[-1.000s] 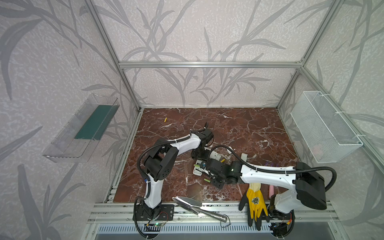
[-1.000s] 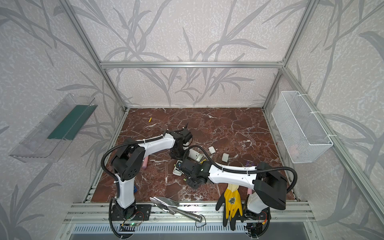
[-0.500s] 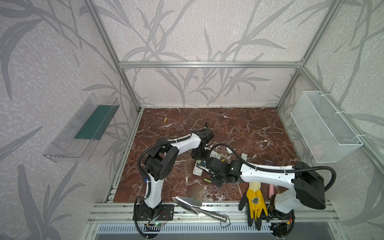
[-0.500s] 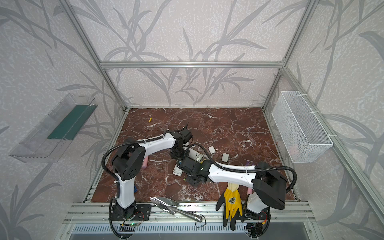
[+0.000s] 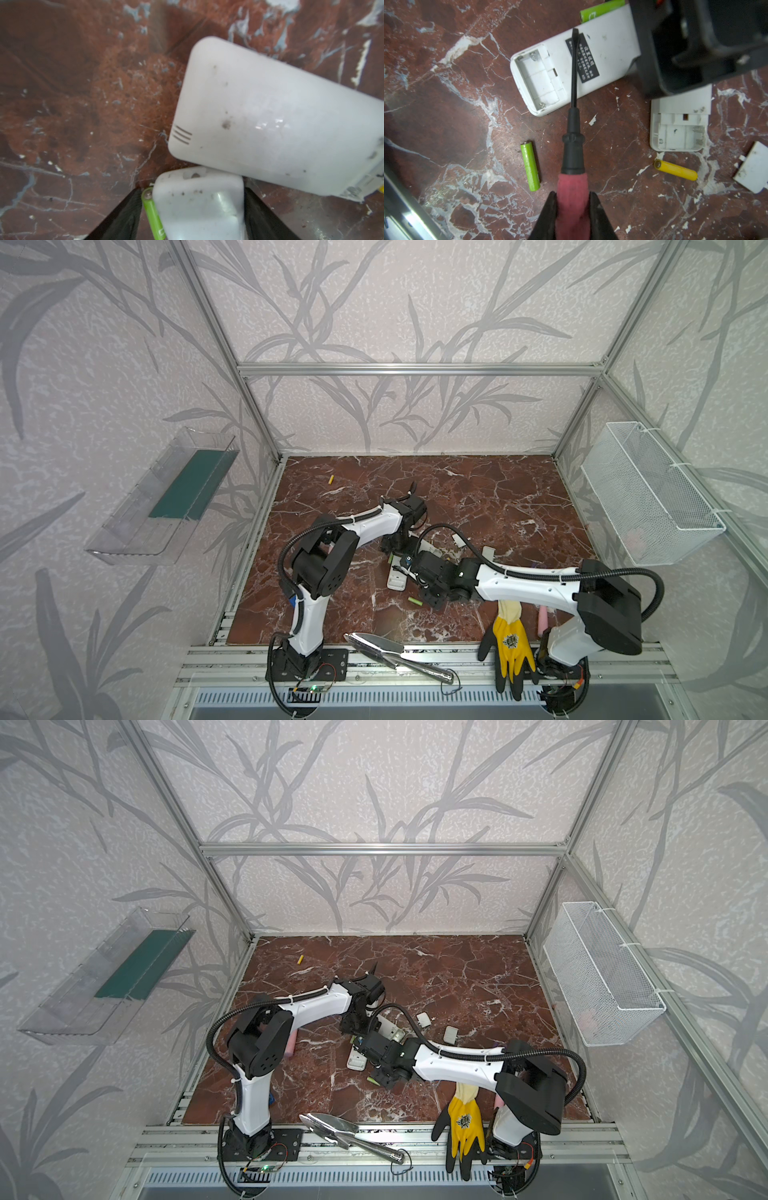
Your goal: Unload the batteries from the remote control
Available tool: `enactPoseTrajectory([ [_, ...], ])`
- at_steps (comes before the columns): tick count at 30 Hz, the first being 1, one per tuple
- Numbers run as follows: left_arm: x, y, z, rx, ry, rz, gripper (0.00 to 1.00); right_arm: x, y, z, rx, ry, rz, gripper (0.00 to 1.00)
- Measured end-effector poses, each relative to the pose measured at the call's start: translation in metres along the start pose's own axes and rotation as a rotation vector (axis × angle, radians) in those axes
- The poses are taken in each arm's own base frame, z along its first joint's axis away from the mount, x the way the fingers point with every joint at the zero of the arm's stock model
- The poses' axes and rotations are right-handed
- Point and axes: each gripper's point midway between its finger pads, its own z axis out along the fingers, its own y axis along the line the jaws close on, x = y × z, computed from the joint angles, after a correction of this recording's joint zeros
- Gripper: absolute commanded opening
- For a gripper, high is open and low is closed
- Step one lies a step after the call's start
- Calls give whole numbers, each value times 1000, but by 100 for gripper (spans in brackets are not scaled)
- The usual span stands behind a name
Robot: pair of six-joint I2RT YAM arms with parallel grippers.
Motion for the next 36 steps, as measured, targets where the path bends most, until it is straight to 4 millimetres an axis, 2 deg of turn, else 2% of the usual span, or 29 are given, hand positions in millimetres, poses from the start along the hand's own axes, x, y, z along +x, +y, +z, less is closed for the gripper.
enactPoseTrajectory([
  [10,-2,4,1,-19,-6,11,80,1,-2,1,2,-10,6,0],
  [17,-7,7,-3,-31,-21,19,86,7,-8,-10,2,-33,19,0],
  [22,-18,5,-12,-30,-50,30,87,16,-14,-15,8,-42,39,0],
  [29,-19,9,-13,-37,-50,29,88,32,-24,-20,14,-48,86,0],
  [36,-20,13,-15,-45,-54,32,99,52,-25,-13,11,-22,147,0],
])
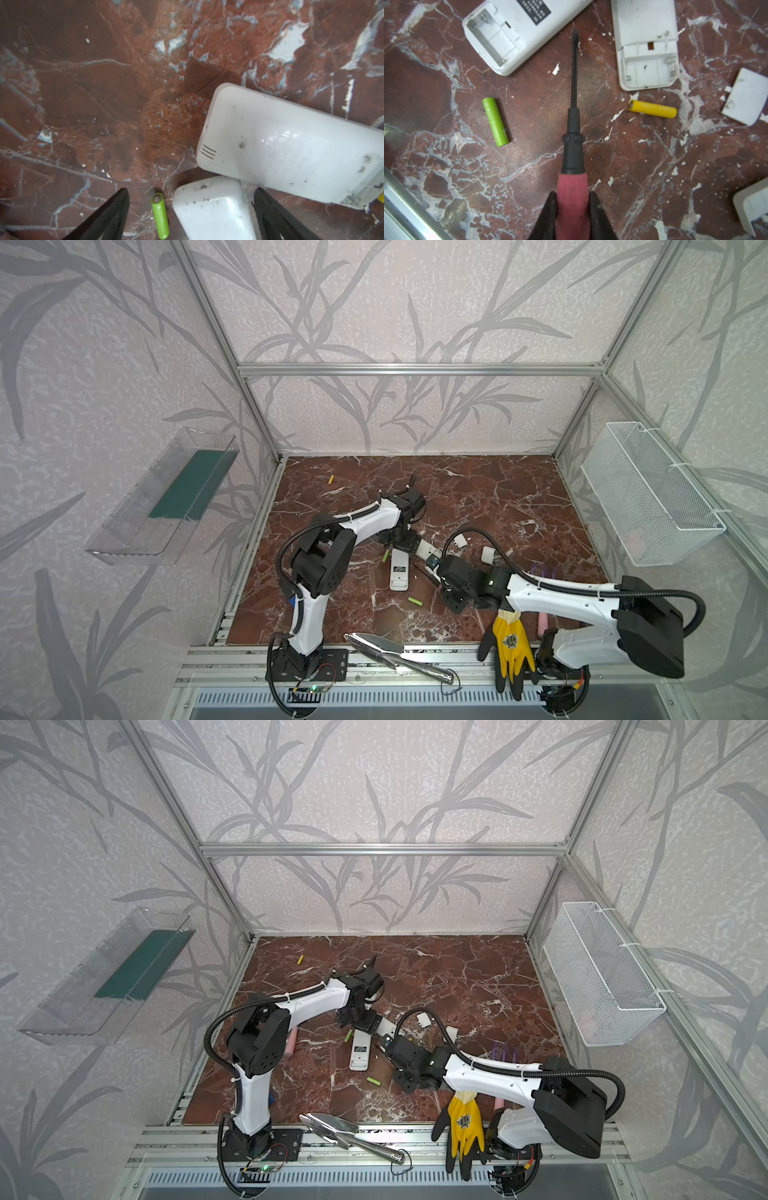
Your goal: Unload the batteries from the remote control
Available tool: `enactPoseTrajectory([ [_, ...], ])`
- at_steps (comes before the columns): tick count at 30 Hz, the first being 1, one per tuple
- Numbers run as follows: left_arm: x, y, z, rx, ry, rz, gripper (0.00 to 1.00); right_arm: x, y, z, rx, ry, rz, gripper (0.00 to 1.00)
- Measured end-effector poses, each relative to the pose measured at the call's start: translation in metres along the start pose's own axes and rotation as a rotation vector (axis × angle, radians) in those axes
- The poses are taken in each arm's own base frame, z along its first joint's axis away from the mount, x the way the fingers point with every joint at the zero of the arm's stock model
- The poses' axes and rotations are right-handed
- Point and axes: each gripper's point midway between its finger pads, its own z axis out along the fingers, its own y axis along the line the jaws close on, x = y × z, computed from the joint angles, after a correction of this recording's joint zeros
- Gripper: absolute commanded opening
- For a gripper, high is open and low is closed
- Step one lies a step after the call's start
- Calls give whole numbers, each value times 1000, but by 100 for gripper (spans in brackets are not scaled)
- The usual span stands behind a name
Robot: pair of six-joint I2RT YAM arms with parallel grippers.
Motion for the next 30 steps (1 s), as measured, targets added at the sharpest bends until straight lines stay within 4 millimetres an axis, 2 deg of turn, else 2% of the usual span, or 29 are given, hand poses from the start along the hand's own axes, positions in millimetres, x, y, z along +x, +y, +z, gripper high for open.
enactPoseTrajectory([
  [4,-10,-2,-13,13,-41,4,100,3,2,7,-11,8,25,8],
  [13,-33,-3,-78,61,-221,-3,100,6,5,20,-19,1,69,31],
  [18,-40,7,-102,48,-300,-24,99,15,2,23,-15,19,82,44],
  [24,-33,42,-108,10,-336,-98,100,10,-11,20,3,1,115,66],
  [26,-26,59,-109,-5,-350,-136,99,4,-16,11,4,-29,121,78],
  [27,-23,69,-110,-12,-361,-157,99,-1,-20,4,6,-52,123,94],
  [28,-20,79,-113,-19,-378,-179,99,-8,-25,-3,11,-83,134,99],
  [30,-15,97,-118,-36,-422,-216,100,-22,-40,-18,26,-149,158,99],
])
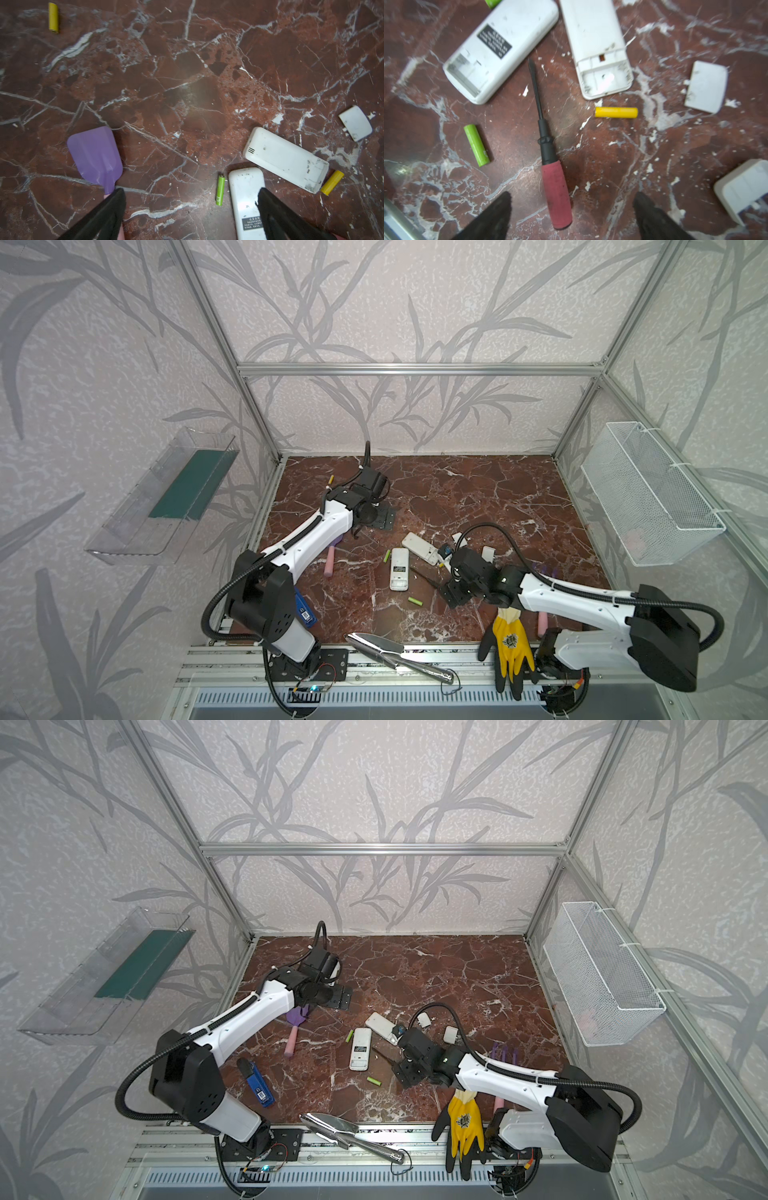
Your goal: Unload the batteries from the remote control
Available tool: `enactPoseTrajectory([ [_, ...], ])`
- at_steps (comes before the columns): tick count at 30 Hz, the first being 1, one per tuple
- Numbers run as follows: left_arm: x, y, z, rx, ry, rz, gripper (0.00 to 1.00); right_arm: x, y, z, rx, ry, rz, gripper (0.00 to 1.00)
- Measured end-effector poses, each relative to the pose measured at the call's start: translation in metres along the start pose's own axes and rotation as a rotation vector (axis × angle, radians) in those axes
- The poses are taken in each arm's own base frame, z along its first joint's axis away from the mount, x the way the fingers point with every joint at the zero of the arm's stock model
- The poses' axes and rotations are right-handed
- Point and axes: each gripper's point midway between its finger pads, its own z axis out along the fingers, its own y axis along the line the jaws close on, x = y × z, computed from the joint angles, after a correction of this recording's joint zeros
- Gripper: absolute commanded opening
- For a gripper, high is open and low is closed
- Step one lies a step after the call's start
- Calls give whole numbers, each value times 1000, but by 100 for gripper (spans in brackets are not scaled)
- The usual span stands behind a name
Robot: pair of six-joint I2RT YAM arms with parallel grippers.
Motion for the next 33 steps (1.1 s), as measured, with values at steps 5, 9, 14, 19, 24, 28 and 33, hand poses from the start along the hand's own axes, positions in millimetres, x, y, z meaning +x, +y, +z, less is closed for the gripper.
enactPoseTrajectory([
  [5,4,52,-9,-70,-120,-74,100,-45,-63,-25,99,-147,132,99],
  [9,13,85,-2,-119,-188,-100,99,-48,-126,-27,216,-172,236,99],
  [14,24,102,20,-147,-253,-73,100,-34,-191,-23,320,-180,353,99],
  [19,32,115,34,-160,-316,-56,99,-31,-228,-17,392,-226,371,99],
  [24,31,131,39,-174,-419,-81,99,-9,-248,6,403,-249,401,99],
  [28,38,143,47,-180,-466,-113,100,-10,-256,13,402,-291,385,99],
  [33,40,154,52,-196,-517,-136,100,-35,-257,4,406,-418,291,99],
])
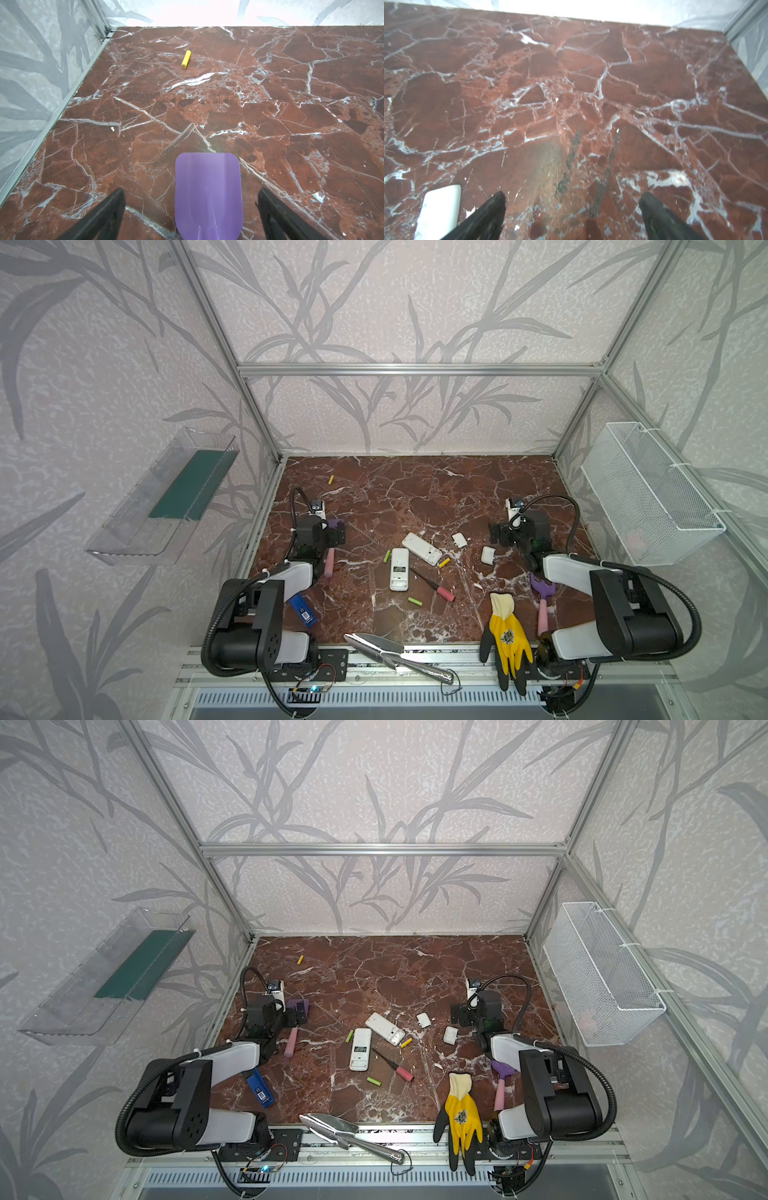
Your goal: Unload the batteries from the remote control
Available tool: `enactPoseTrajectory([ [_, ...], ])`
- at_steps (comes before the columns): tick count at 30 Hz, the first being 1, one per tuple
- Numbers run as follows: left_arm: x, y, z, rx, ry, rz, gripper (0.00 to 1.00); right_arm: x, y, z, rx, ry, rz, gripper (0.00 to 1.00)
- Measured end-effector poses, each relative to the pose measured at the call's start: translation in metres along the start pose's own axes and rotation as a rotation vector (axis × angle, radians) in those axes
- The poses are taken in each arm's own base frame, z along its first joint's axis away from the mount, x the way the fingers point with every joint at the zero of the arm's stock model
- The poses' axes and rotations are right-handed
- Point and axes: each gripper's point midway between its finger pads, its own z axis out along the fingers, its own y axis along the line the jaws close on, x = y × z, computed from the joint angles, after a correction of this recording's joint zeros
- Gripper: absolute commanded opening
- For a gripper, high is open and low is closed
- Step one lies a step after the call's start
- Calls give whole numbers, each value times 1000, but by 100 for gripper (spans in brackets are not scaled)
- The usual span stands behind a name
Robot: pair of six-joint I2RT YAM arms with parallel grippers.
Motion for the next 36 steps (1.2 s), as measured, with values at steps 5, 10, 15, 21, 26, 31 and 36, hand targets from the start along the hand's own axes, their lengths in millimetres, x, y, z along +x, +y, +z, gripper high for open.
enactPoseTrajectory([
  [5,-12,15,2,-33,-105,-35,100,-18,3,-2,-17,-99,-30,99],
  [10,7,20,13,-46,-119,-49,99,33,3,-1,-7,-102,-31,99],
  [15,8,22,13,-56,-122,-56,100,28,-1,2,12,-105,-26,99],
  [21,-4,22,15,-57,-151,-59,100,-6,-6,6,35,-189,-28,99],
  [26,-4,23,15,-58,-151,-58,99,-5,-6,6,40,-185,-28,99],
  [31,-4,22,15,-58,-151,-56,99,-5,-7,6,43,-184,-27,99],
  [36,-4,22,15,-57,-151,-51,100,-5,-7,6,43,-184,-27,99],
])
